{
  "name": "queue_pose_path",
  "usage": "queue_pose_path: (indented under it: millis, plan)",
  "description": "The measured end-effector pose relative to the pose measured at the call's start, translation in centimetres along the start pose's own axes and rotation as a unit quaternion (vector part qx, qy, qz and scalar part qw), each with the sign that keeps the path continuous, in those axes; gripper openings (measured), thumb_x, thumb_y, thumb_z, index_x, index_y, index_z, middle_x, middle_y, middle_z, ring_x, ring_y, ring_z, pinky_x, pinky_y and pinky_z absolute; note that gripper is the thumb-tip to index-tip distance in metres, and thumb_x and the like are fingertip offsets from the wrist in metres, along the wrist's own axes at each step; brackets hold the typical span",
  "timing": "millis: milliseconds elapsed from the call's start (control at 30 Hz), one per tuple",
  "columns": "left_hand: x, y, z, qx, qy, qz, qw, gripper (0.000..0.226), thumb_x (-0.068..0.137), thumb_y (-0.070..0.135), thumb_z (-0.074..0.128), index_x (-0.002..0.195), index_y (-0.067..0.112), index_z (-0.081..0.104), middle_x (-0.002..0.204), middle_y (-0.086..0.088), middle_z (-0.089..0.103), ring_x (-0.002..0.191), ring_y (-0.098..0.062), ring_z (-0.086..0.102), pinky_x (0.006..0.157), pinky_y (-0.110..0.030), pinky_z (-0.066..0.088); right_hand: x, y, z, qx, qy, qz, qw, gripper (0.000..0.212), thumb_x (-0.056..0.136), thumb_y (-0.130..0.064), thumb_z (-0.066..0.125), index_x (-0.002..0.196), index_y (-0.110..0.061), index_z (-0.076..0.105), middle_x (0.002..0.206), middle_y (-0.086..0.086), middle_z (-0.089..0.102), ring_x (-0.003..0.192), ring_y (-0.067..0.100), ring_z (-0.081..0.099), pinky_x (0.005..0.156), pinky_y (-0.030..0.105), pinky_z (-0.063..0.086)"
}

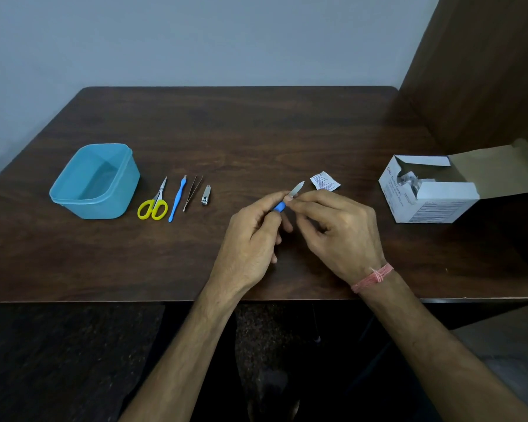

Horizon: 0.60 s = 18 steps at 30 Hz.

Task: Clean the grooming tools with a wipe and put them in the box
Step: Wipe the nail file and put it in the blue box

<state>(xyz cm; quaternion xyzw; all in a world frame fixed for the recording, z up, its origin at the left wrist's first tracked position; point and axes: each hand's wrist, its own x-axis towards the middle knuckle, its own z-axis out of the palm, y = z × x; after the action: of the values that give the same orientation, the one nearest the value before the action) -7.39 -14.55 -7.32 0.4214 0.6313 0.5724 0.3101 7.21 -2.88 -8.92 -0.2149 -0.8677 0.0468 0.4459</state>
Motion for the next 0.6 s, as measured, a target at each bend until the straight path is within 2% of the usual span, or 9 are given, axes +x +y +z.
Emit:
queue_pose_path:
  millis: [100, 200, 400, 467, 600]
  plan:
    - [-0.09, -0.09, -0.01, 0.008, 0.003, -0.007, 1.000, 0.052, 0.111, 0.004, 0.047, 0.136, 0.041, 0.073, 0.082, 0.008, 0.072, 0.071, -0.006, 0.060, 0.049, -0.027, 0.052, -0.01, 0.11, 0.08, -0.015, 0.007, 0.023, 1.000, 0.022, 0.097, -0.011, 0.078, 0.114, -0.023, 0.087, 0.107, -0.012, 0.081, 0.076, 0.010, 0.069, 0.062, 0.039, 0.060]
    - [-0.23, 0.03, -0.03, 0.015, -0.002, -0.007, 1.000, 0.051, 0.112, 0.006, 0.047, 0.134, 0.045, 0.072, 0.082, 0.008, 0.072, 0.071, -0.005, 0.060, 0.051, -0.027, 0.052, 0.05, 0.35, 0.11, -0.021, 0.015, 0.050, 0.998, 0.023, 0.095, -0.010, 0.078, 0.112, -0.023, 0.087, 0.106, -0.012, 0.081, 0.071, 0.009, 0.063, 0.061, 0.037, 0.059]
    - [-0.17, -0.03, 0.00, 0.010, 0.000, -0.011, 1.000, 0.048, 0.113, 0.007, 0.047, 0.134, 0.041, 0.073, 0.081, 0.008, 0.072, 0.071, -0.006, 0.059, 0.050, -0.025, 0.051, 0.21, 0.66, 0.31, -0.018, 0.017, 0.078, 0.997, 0.019, 0.097, -0.014, 0.080, 0.112, -0.022, 0.088, 0.105, -0.011, 0.080, 0.069, 0.001, 0.052, 0.060, 0.035, 0.058]
    - [-0.19, -0.15, -0.03, 0.006, 0.001, -0.014, 1.000, 0.046, 0.113, 0.007, 0.047, 0.138, 0.035, 0.074, 0.081, 0.008, 0.072, 0.071, -0.006, 0.059, 0.050, -0.025, 0.051, 0.10, 0.71, 0.31, 0.000, 0.014, 0.069, 0.998, 0.020, 0.097, -0.012, 0.080, 0.113, -0.021, 0.087, 0.105, -0.011, 0.080, 0.071, -0.004, 0.045, 0.059, 0.035, 0.058]
    - [-0.24, -0.32, -0.18, 0.004, 0.000, -0.016, 1.000, 0.043, 0.114, 0.009, 0.047, 0.143, 0.026, 0.074, 0.081, 0.009, 0.072, 0.071, -0.006, 0.060, 0.051, -0.026, 0.052, -0.24, 0.47, 0.10, 0.031, -0.010, 0.024, 0.999, 0.022, 0.095, -0.010, 0.080, 0.113, -0.020, 0.088, 0.105, -0.011, 0.081, 0.078, -0.009, 0.045, 0.058, 0.033, 0.059]
